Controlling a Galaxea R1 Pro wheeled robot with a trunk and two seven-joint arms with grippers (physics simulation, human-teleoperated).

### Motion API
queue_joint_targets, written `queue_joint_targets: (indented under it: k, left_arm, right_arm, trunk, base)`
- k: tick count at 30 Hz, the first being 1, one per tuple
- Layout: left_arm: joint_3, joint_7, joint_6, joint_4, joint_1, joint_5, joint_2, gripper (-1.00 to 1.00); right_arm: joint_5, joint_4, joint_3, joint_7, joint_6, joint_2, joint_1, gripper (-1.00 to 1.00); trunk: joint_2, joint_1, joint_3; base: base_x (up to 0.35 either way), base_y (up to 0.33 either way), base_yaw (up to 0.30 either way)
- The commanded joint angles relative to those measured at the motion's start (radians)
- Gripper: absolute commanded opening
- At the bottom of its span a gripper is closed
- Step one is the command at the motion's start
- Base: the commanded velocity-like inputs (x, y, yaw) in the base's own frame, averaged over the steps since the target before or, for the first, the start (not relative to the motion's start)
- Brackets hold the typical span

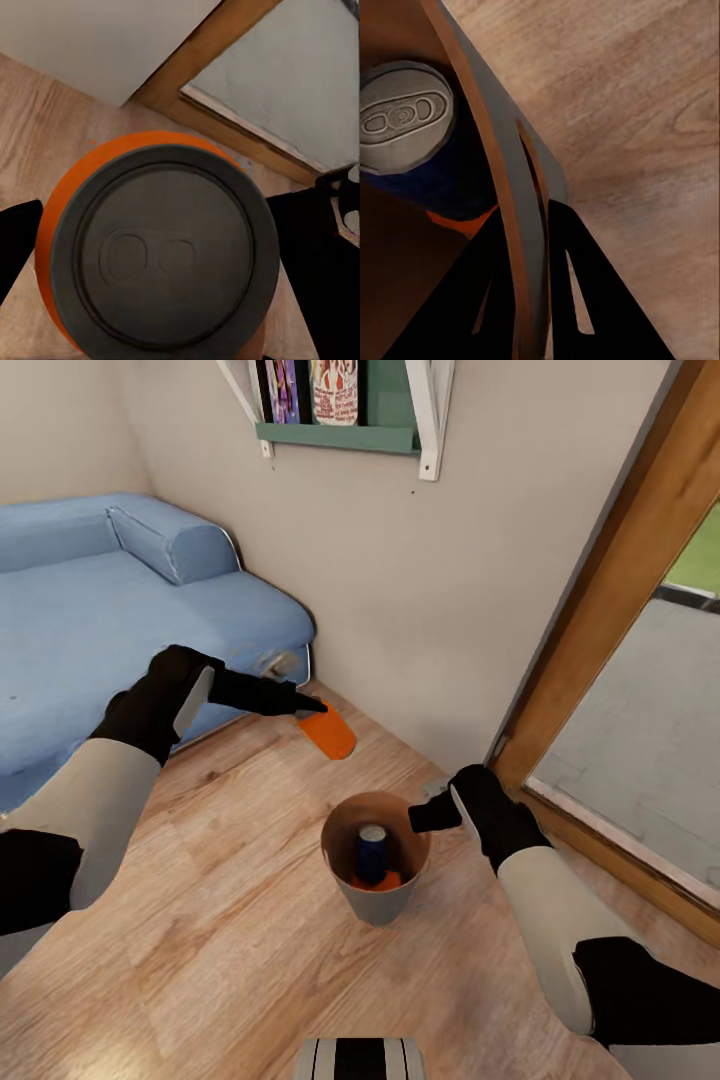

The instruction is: Put the three can of soda from the living room inside the tash can in the kitchen.

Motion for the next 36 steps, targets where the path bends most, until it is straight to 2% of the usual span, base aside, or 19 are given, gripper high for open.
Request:
queue_joint_targets:
  k: [1, 4, 5, 6, 8, 14, 25, 34, 36]
  left_arm:
    - [-0.012, 0.011, 0.0, 0.0, -0.001, -0.001, -0.009, -1.0]
    - [-0.091, 0.075, 0.0, 0.002, 0.0, 0.0, -0.034, -1.0]
    - [-0.106, 0.085, 0.0, 0.003, 0.001, 0.0, -0.038, -1.0]
    - [-0.14, 0.102, 0.0, 0.003, 0.004, 0.001, -0.056, -1.0]
    - [-0.177, 0.113, 0.0, 0.002, 0.009, 0.002, -0.074, -1.0]
    - [-0.254, 0.117, -0.023, 0.0, 0.018, 0.004, -0.084, -1.0]
    - [-0.313, 0.115, -0.044, -0.001, 0.057, 0.005, -0.086, -1.0]
    - [-0.318, 0.11, -0.052, -0.011, 0.083, 0.006, -0.088, -1.0]
    - [-0.318, 0.109, -0.052, -0.017, 0.085, 0.006, -0.088, -1.0]
  right_arm:
    - [-0.039, 0.007, -0.002, 0.008, 0.007, 0.006, -0.009, -1.0]
    - [-0.039, 0.041, -0.002, 0.005, 0.007, 0.025, -0.049, -1.0]
    - [-0.039, 0.047, -0.002, 0.005, 0.007, 0.027, -0.056, -1.0]
    - [-0.039, 0.064, -0.003, 0.003, 0.007, 0.034, -0.076, -1.0]
    - [-0.039, 0.081, -0.003, 0.001, 0.007, 0.041, -0.096, -1.0]
    - [-0.039, 0.108, -0.008, 0.0, 0.007, 0.043, -0.129, -1.0]
    - [-0.037, 0.125, -0.013, 0.0, 0.007, 0.04, -0.153, -1.0]
    - [-0.037, 0.135, -0.014, -0.002, 0.007, 0.038, -0.159, -1.0]
    - [-0.037, 0.137, -0.015, -0.021, 0.007, 0.038, -0.16, -1.0]
  trunk:
    - [0.0, 0.0, 0.0]
    - [0.0, 0.0, 0.0]
    - [0.0, 0.0, 0.0]
    - [0.0, 0.0, 0.0]
    - [0.0, 0.0, 0.0]
    - [0.0, 0.0, 0.0]
    - [0.0, 0.0, 0.0]
    - [0.0, 0.0, 0.0]
    - [0.0, 0.0, 0.0]
  base:
    - [0.0, 0.0, 0.0]
    - [0.0, 0.0, 0.0]
    - [0.0, 0.0, 0.0]
    - [0.0, 0.0, 0.0]
    - [0.0, 0.0, 0.0]
    - [0.0, 0.0, 0.0]
    - [0.0, 0.0, 0.0]
    - [0.0, 0.0, 0.0]
    - [0.0, 0.0, 0.0]
